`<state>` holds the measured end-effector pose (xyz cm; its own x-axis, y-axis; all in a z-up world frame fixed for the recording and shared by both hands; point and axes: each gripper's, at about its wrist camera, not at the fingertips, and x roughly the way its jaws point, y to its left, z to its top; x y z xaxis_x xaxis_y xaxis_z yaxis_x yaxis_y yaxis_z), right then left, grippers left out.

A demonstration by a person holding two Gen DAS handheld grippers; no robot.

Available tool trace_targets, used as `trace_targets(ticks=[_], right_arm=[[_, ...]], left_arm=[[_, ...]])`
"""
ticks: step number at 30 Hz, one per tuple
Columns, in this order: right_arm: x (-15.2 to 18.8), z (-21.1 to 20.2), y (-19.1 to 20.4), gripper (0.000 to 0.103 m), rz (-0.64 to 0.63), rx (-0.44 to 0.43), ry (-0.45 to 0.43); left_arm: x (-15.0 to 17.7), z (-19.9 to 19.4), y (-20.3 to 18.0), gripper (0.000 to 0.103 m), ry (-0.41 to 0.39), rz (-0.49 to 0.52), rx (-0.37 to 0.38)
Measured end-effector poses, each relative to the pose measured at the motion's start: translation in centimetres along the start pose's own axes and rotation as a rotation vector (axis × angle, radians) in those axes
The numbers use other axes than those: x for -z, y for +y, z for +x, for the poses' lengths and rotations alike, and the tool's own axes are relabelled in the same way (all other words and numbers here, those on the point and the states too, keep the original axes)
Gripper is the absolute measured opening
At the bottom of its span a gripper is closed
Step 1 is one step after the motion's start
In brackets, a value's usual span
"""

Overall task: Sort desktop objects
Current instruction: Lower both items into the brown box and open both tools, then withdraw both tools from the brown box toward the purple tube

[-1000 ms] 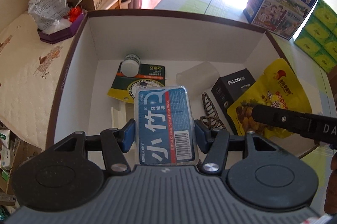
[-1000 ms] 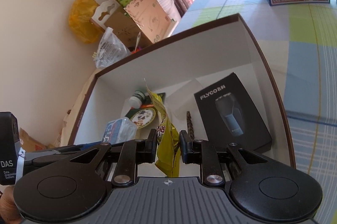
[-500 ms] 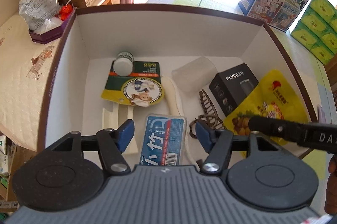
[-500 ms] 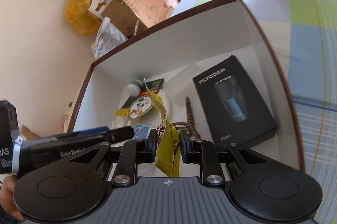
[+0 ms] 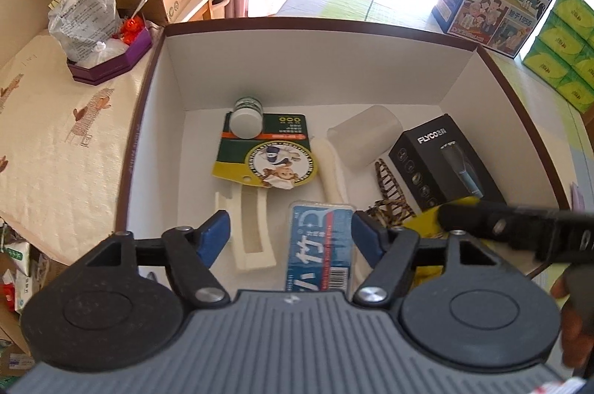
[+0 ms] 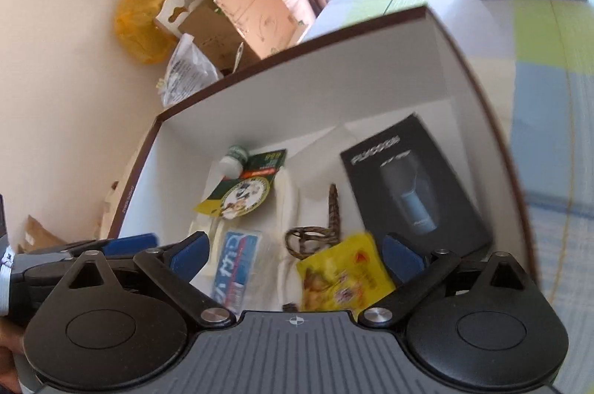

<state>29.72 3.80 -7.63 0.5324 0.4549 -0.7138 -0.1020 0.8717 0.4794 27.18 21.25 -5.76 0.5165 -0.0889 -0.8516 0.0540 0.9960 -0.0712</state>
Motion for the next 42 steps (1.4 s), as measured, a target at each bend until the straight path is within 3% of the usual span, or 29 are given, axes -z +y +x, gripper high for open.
trace_targets(ticks=[2,10,30,42], right_arm=[[-0.1,-0.5,0.5,0.097,-0.034,0.002,-0.003],[1.0,-1.6,3.6,0.101,-0.294,0.168,-0.023],[3.8,-5.5,4.0,0.101,-0.356,0.213,-0.038],[5.9,-7.2,3.8,0.101,-0.374,0.211,-0.029]], left_arm=[[0.1,-0.3,0.1,0.074,-0.004,0.007,-0.014],[0.6,-1.6,0.3,0.081,-0.013,0.031,-0.027],[1.7,-5.7,-1.1,0.089,-0.074,0.089,-0.049],[3.6,-7.3,-2.4,0.092,-0.071,0.097,-0.050]])
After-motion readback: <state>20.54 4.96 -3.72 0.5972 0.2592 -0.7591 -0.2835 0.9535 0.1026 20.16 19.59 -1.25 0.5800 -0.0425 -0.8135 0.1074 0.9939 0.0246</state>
